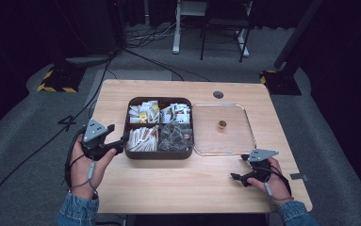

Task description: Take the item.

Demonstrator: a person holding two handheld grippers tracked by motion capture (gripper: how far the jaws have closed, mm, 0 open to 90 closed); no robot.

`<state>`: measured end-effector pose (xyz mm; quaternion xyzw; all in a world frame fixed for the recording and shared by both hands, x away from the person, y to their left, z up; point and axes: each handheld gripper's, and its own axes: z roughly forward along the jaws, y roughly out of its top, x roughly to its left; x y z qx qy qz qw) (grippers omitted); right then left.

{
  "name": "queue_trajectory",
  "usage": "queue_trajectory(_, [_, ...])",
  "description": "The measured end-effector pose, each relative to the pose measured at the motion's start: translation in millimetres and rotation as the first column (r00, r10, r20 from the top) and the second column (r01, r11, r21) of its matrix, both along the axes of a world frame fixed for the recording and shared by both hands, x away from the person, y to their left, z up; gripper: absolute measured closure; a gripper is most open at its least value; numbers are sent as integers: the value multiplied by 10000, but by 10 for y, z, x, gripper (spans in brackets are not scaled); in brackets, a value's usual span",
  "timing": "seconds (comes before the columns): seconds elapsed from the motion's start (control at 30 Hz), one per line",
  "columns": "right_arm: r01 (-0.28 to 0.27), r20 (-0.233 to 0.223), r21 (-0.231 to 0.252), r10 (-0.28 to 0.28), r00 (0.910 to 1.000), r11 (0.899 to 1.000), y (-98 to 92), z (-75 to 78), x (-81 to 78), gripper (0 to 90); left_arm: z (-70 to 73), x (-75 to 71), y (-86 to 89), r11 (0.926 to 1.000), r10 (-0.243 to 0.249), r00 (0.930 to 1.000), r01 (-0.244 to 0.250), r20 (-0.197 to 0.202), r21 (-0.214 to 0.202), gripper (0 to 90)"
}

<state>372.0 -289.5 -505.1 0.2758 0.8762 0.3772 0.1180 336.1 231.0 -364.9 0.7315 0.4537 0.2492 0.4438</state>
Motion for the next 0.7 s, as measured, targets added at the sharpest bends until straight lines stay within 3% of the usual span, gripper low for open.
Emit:
queue_trajectory(0.1, [2, 1, 5, -2, 10000, 10000, 0, 0, 0, 78, 38, 60, -15, 10000, 11, 10000, -11, 11, -92, 379])
queue_trajectory(0.27, [11, 5, 11, -11, 10000, 10000, -1, 0, 1, 81, 94, 169, -17, 9982, 123, 9995, -106, 283, -584, 380])
queue_trajectory(0.43, [56, 29, 25, -56, 10000, 10000, -4, 1, 1, 93, 105, 339, -44, 9984, 557, 9975, -555, 429, -63, 378])
queue_trajectory(0.7, [122, 57, 45, -122, 9999, 9999, -7, 2, 0, 105, 166, 644, -110, 9980, 627, 9968, -622, 491, -113, 379])
